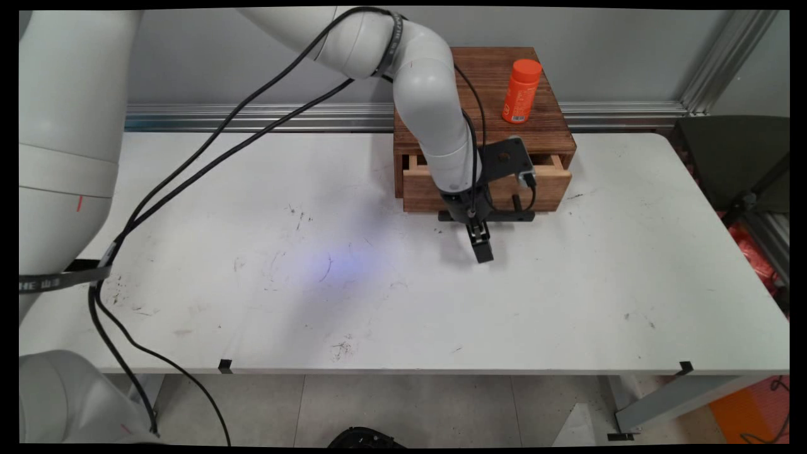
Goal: Open the drawer
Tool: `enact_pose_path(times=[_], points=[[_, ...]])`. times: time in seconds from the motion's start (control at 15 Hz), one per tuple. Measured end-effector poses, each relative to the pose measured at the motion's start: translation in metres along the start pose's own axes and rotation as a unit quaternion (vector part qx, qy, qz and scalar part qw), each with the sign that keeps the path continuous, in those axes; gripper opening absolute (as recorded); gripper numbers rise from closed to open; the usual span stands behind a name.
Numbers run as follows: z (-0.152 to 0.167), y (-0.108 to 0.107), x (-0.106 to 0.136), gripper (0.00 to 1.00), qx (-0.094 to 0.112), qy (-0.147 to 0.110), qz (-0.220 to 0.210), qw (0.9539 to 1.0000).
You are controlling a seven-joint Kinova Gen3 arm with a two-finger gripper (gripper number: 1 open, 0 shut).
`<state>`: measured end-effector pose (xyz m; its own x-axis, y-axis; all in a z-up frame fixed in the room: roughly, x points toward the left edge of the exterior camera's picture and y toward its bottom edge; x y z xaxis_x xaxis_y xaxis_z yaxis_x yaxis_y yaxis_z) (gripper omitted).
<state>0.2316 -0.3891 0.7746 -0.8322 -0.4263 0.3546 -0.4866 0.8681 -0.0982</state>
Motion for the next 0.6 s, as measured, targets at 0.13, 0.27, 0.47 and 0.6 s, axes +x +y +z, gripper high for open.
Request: enact_pose_path(times=[0.13,0.27,0.47,0.6], points=[[-0.002,0.007,-0.001,1.00,-0.005,-0.001,0.002,1.0000],[-0.004,0.014,-0.002,1.00,-0.010,-0.001,0.005,0.9999],[-0.009,0.028,-0.005,1.00,-0.018,-0.003,0.011,0.9998],[-0.011,0.035,-0.005,1.00,-0.021,-0.003,0.014,0.9997]])
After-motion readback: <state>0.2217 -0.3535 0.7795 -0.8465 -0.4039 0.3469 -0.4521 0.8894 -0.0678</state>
